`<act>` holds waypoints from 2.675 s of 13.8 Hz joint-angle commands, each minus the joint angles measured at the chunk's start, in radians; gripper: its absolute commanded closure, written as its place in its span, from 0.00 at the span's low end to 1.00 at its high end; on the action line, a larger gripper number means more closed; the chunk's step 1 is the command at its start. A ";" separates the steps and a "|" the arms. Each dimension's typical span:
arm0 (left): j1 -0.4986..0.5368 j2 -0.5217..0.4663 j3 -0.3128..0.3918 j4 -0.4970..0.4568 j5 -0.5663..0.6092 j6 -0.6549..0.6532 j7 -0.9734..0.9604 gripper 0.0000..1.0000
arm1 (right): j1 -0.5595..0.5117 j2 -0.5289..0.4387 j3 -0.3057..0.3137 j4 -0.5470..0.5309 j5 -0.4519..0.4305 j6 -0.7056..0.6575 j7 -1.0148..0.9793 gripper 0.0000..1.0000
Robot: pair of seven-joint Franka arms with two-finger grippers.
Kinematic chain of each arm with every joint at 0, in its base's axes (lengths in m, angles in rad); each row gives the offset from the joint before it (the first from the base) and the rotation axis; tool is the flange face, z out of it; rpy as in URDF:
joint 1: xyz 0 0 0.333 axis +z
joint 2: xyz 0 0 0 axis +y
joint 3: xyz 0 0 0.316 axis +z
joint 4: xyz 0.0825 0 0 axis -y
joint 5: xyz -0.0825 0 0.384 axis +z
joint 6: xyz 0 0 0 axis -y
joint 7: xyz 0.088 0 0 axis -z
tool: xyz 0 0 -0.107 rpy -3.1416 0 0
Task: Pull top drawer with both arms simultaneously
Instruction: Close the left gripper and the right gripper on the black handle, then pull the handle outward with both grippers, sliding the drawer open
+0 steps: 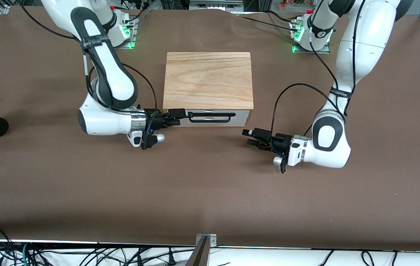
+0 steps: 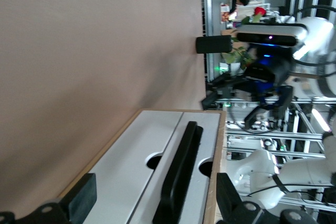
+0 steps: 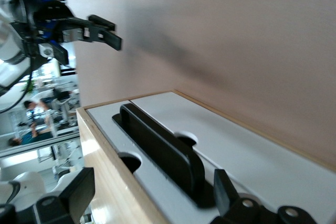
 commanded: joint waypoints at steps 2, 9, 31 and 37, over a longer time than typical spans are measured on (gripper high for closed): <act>-0.002 -0.039 -0.044 -0.110 -0.067 0.003 0.113 0.00 | -0.011 0.063 -0.004 0.001 0.216 -0.010 -0.214 0.00; -0.011 -0.042 -0.077 -0.239 -0.182 0.006 0.316 0.11 | -0.053 0.076 -0.002 -0.055 0.272 -0.148 -0.360 0.09; -0.017 -0.031 -0.080 -0.202 -0.216 0.015 0.341 0.86 | -0.061 0.126 -0.004 -0.072 0.402 -0.220 -0.515 1.00; -0.006 -0.019 -0.072 -0.092 -0.201 0.048 0.240 0.85 | -0.099 0.224 -0.005 0.097 0.402 -0.213 -0.497 1.00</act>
